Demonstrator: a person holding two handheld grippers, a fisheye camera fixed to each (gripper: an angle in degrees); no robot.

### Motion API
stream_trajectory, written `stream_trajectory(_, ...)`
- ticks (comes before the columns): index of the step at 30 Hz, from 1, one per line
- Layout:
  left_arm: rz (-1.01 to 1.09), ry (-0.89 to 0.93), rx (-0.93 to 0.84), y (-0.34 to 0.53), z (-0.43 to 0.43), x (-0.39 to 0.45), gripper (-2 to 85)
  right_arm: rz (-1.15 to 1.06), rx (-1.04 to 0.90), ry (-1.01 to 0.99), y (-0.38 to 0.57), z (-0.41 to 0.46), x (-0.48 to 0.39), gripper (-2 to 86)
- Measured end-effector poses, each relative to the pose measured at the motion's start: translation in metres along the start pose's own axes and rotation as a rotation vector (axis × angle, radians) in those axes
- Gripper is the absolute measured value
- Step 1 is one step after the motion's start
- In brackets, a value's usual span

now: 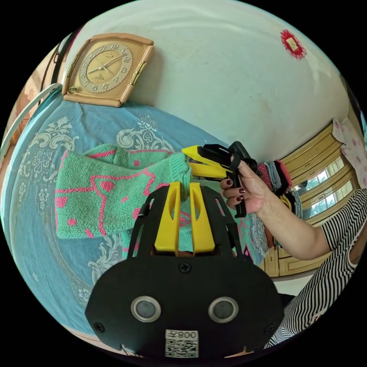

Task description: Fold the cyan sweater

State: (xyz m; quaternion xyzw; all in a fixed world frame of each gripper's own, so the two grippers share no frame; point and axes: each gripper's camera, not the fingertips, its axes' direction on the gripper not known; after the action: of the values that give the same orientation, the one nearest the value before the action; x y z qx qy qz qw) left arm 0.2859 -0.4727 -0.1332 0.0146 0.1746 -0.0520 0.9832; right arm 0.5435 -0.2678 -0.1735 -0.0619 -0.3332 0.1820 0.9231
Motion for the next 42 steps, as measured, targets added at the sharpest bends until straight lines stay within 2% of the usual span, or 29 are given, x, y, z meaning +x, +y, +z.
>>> stream_trajectory(3,0.055,-0.039,-0.028,-0.001,0.028,0.037,3.4,0.007,0.002,-0.016,0.012,-0.019,0.008,12.2)
stream_trajectory(6,0.096,-0.050,-0.038,0.002,0.054,0.070,3.2,0.010,0.002,0.013,0.025,-0.036,0.016,9.2)
stream_trajectory(10,0.153,-0.086,-0.034,0.005,0.083,0.117,3.2,-0.018,0.016,-0.046,0.038,-0.066,0.015,5.8)
stream_trajectory(16,0.222,-0.024,0.023,0.004,0.119,0.186,3.1,-0.153,0.068,-0.005,0.072,-0.133,-0.013,3.8)
stream_trajectory(23,0.288,0.096,-0.104,0.033,0.208,0.252,3.3,-0.093,0.120,0.143,0.149,-0.200,0.020,3.3)
stream_trajectory(32,0.312,0.136,-0.276,0.079,0.293,0.290,3.7,0.000,0.154,0.173,0.219,-0.233,0.065,3.4)
stream_trajectory(42,0.322,0.125,-0.307,0.097,0.346,0.307,4.0,-0.013,0.166,0.235,0.228,-0.255,0.072,3.2)
